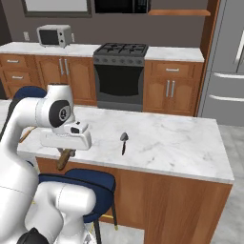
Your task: Pick up the metallic utensils from the counter and place them in the open drawer. Make sure not to pick up any wooden utensils.
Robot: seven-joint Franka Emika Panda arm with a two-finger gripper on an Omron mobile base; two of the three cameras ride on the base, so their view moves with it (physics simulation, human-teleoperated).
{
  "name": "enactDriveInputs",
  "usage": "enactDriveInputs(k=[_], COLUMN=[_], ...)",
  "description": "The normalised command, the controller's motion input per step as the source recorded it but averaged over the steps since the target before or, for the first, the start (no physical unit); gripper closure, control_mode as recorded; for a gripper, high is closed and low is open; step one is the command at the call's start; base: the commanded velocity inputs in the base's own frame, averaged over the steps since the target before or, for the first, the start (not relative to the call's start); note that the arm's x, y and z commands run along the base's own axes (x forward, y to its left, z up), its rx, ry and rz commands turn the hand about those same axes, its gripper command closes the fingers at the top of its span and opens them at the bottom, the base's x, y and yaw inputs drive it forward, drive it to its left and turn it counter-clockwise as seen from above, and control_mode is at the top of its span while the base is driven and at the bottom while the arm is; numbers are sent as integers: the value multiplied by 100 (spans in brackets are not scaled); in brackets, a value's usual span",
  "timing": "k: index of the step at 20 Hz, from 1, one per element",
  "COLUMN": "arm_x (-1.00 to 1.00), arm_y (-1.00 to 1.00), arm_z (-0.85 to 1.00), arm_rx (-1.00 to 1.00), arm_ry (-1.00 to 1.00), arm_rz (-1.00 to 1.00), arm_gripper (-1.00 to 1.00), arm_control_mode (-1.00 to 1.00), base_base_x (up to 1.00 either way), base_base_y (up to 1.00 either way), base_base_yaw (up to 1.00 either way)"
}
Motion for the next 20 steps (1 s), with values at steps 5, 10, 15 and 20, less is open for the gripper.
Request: enactDriveInputs(k=[5, 10, 15, 20], arm_x=[0, 0, 0, 0], arm_y=[0, 0, 0, 0], arm_z=[0, -1, 0, 0], arm_rx=[0, 0, 0, 0], arm_ry=[0, 0, 0, 0], arm_rz=[0, 1, 0, 0], arm_gripper=[100, 100, 100, 100], arm_control_mode=[-100, 100, 100, 100], base_base_x=[0, 0, -5, -5], base_base_y=[0, 0, 8, 17], base_base_yaw=[0, 18, 56, 77])
